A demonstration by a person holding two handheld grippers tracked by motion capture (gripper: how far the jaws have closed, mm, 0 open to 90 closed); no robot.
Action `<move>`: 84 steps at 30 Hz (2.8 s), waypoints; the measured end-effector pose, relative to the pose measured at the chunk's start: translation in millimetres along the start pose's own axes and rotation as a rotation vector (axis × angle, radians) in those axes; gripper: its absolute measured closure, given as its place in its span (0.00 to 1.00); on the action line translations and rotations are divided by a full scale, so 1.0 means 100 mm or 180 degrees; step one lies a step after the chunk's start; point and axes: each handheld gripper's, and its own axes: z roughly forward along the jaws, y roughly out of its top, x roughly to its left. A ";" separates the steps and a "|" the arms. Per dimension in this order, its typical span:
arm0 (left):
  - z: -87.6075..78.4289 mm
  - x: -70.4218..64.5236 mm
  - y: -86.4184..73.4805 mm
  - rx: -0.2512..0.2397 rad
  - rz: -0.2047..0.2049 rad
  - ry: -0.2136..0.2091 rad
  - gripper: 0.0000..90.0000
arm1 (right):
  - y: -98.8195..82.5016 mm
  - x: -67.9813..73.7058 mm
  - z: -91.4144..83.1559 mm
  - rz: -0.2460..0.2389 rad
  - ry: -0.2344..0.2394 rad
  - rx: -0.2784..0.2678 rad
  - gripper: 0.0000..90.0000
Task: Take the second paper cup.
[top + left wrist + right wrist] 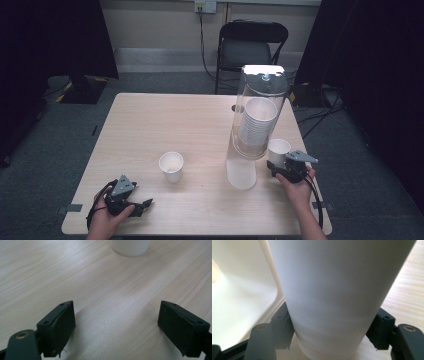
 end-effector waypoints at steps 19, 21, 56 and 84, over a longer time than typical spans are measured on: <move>0.00 0.00 0.00 0.0001 -0.0007 -0.0002 0.15 | 0.13 0.07 0.24 -0.0057 -0.0073 0.0235 0.30; 0.00 0.00 0.00 -0.0001 -0.0009 -0.0003 0.15 | 0.12 0.06 0.22 -0.0114 -0.0083 0.0292 0.30; 0.00 0.00 0.00 -0.0002 -0.0007 -0.0002 0.15 | -0.30 0.20 -0.54 -0.0129 0.0388 0.0289 0.16; 0.00 0.00 0.00 0.0007 0.0006 -0.0003 0.15 | -0.41 0.35 -0.57 -0.0440 0.0538 0.0567 0.15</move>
